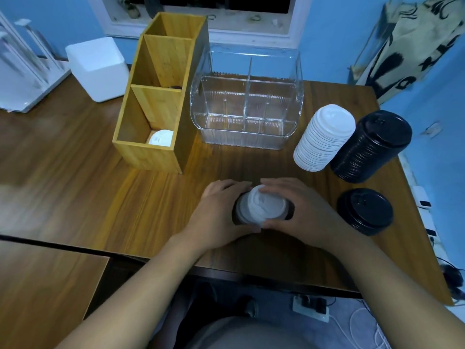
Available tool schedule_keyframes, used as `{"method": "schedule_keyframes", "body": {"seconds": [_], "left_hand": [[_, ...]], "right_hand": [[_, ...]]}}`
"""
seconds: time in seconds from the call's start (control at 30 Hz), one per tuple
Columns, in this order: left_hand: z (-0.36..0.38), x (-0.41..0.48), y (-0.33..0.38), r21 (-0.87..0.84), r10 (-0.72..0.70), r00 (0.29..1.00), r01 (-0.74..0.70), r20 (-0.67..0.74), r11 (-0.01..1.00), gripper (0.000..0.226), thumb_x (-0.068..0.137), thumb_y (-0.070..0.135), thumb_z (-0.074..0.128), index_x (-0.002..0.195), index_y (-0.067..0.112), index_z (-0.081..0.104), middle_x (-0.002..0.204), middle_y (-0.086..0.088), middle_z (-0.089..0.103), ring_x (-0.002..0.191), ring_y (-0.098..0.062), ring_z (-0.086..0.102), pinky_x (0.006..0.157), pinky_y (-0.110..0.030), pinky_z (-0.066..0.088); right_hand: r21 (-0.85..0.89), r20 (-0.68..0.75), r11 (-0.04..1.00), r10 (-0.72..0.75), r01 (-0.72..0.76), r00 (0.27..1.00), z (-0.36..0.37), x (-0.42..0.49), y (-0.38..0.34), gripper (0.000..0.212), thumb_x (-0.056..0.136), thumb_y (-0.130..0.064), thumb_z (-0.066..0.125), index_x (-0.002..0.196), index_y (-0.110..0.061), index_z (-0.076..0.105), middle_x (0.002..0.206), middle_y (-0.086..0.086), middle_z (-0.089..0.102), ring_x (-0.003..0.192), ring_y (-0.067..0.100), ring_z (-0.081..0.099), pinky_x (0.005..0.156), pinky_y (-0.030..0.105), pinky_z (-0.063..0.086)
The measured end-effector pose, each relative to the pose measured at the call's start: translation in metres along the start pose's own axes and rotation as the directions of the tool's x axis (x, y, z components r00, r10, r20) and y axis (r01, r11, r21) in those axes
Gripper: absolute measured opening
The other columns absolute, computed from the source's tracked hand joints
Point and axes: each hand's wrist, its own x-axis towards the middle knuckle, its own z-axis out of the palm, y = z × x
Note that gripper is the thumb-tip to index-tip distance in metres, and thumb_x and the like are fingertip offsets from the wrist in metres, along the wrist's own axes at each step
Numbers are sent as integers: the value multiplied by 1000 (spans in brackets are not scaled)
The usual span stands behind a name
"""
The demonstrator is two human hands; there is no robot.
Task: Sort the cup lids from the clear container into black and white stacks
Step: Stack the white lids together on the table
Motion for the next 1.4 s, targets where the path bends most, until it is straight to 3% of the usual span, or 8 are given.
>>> {"method": "schedule_keyframes", "body": {"seconds": [0.17, 0.33, 0.53, 0.8, 1.07, 1.2, 1.3, 1.4], "left_hand": [[0, 3, -1, 19, 1, 1000, -2, 12, 1000, 99, 63, 74, 81, 147, 31, 50, 138, 11, 55, 132, -7, 38, 112, -27, 25], [-1, 2, 0, -14, -11, 999, 11, 31, 1000, 99, 64, 73, 79, 148, 31, 49, 139, 12, 53, 134, -6, 36, 115, -29, 25], [-4, 2, -3, -57, 7, 997, -2, 74, 998, 100, 63, 69, 82, 150, 32, 47, 137, 19, 47, 136, -4, 34, 117, -29, 24], [-4, 3, -14, -84, 21, 988, -9, 150, 996, 101, 69, 73, 76, 155, 34, 41, 149, 9, 41, 143, -8, 29, 120, -32, 25], [-10, 5, -20, -97, 64, 979, -46, 191, 994, 94, 76, 63, 78, 156, 35, 38, 153, 8, 38, 146, -7, 24, 119, -27, 17], [-11, 5, -19, -80, 67, 977, -52, 202, 995, 92, 78, 67, 74, 157, 37, 36, 156, 7, 36, 147, -6, 21, 118, -21, 10], [-11, 4, -16, -87, 84, 981, -69, 173, 994, 91, 78, 62, 78, 156, 33, 40, 153, 12, 38, 148, -3, 22, 122, -28, 17], [-12, 2, -14, -98, 121, 981, -107, 151, 989, 94, 76, 57, 83, 156, 29, 40, 147, 28, 34, 149, 4, 18, 121, -21, 13]], "right_hand": [[-7, 50, 1000, -9, 9, 999, 12, 9, 3, 64, 81, -41, 80, 139, -34, 55, 151, -18, 41, 137, -2, 31, 113, 25, 29], [45, 38, 998, -39, 37, 999, 18, 8, 6, 58, 82, -48, 76, 136, -35, 57, 146, -22, 42, 135, -4, 34, 109, 21, 30], [26, 10, 999, -38, 37, 999, 24, 12, 5, 50, 87, -43, 72, 135, -32, 59, 148, -14, 46, 135, 2, 37, 111, 33, 37], [-21, 50, 999, -38, 39, 998, 28, 16, -3, 52, 88, -45, 70, 137, -31, 58, 149, -12, 46, 135, 3, 35, 109, 27, 33], [-5, 50, 1000, 3, -2, 999, 32, 19, -6, 48, 83, -43, 76, 128, -30, 61, 136, -17, 47, 121, -2, 35, 96, 22, 34], [-7, 74, 1000, 16, -15, 997, 29, 22, -7, 49, 83, -47, 75, 127, -32, 60, 134, -18, 47, 122, 3, 39, 98, 28, 41], [-46, 62, 999, -26, 29, 998, 29, 15, -6, 52, 86, -51, 70, 133, -33, 55, 142, -17, 43, 130, 3, 36, 103, 28, 41], [-115, 17, 992, -42, 43, 999, 30, -1, -3, 64, 84, -56, 69, 138, -31, 48, 148, -14, 37, 135, 5, 33, 107, 26, 39]]}}
